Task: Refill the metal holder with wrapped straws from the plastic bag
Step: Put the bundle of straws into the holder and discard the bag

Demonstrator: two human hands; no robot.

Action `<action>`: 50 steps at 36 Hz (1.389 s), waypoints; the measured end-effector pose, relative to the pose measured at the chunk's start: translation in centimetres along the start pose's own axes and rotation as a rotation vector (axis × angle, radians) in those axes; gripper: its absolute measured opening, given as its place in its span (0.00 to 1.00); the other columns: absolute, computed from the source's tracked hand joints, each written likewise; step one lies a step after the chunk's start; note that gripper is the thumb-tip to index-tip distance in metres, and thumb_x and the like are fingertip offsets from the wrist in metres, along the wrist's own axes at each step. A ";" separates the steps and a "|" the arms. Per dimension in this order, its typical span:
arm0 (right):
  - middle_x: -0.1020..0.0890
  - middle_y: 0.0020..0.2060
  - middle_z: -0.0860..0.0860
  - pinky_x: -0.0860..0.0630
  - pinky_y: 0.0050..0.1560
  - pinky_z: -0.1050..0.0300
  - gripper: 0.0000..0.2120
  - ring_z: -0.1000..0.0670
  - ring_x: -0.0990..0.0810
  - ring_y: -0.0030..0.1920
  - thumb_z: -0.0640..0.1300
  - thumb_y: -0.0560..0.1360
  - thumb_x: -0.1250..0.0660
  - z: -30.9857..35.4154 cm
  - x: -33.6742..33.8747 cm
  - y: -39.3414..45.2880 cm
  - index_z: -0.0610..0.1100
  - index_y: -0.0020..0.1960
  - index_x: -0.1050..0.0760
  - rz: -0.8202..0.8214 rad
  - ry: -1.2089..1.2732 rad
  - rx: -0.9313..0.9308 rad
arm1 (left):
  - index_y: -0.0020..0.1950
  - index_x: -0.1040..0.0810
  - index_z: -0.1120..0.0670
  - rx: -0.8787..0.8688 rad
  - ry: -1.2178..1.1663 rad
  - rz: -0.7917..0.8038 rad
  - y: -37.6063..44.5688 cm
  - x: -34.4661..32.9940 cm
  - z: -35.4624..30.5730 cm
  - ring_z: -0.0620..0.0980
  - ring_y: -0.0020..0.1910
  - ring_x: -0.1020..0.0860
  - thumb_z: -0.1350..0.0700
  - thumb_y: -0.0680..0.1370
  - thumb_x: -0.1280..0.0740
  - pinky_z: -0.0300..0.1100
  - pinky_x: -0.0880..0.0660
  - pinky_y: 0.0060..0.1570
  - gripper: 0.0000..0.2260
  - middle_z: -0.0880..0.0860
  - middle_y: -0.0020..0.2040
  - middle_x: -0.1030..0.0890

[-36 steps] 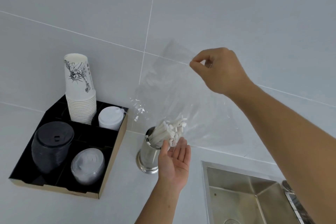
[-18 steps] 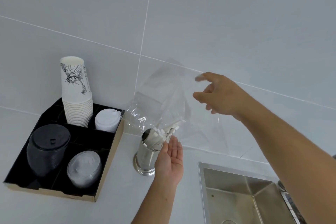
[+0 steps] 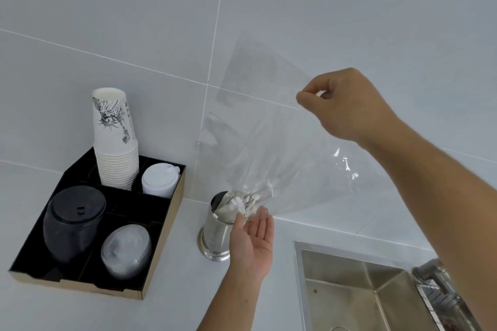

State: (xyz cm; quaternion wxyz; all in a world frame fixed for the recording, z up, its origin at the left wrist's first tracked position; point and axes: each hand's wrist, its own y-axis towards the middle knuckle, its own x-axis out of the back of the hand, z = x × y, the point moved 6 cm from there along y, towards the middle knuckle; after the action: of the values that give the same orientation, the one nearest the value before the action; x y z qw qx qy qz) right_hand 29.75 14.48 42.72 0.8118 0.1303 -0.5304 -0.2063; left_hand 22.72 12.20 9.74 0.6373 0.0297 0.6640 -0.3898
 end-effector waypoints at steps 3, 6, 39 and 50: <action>0.29 0.16 0.59 0.37 0.20 0.70 0.10 0.57 0.32 0.18 0.50 0.74 0.32 -0.5 0.6 0.1 0.52 0.34 0.21 -0.019 0.060 -0.003 | 0.62 0.26 0.65 0.010 0.007 0.010 0.0 0.1 0.3 0.54 0.47 0.15 0.50 0.80 0.35 0.48 0.17 0.39 0.19 0.61 0.52 0.15; 0.29 0.16 0.57 0.36 0.20 0.69 0.10 0.56 0.33 0.18 0.49 0.74 0.32 -0.9 0.6 -0.1 0.51 0.35 0.21 -0.013 0.085 0.000 | 0.60 0.25 0.65 0.019 0.005 0.017 0.0 0.2 0.4 0.54 0.48 0.15 0.50 0.80 0.36 0.48 0.17 0.40 0.18 0.61 0.52 0.15; 0.28 0.17 0.56 0.35 0.22 0.67 0.10 0.55 0.33 0.19 0.50 0.74 0.32 -0.9 2.5 -1.0 0.52 0.34 0.22 -0.034 0.104 0.028 | 0.62 0.27 0.62 0.003 0.037 0.011 -0.7 0.8 -0.1 0.55 0.48 0.15 0.52 0.82 0.38 0.49 0.16 0.40 0.15 0.61 0.50 0.15; 0.30 0.17 0.55 0.37 0.21 0.70 0.09 0.55 0.35 0.19 0.50 0.74 0.32 -0.5 5.3 -2.5 0.50 0.36 0.21 -0.078 0.111 0.032 | 0.64 0.28 0.63 -0.002 0.083 0.022 -2.1 0.8 0.3 0.55 0.48 0.15 0.52 0.81 0.38 0.49 0.16 0.40 0.17 0.62 0.50 0.15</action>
State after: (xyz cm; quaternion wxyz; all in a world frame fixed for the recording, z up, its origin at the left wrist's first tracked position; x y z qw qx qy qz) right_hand 31.59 9.80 45.72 0.8291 0.1752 -0.4824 -0.2220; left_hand 21.70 10.18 10.08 0.6134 0.0527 0.6900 -0.3806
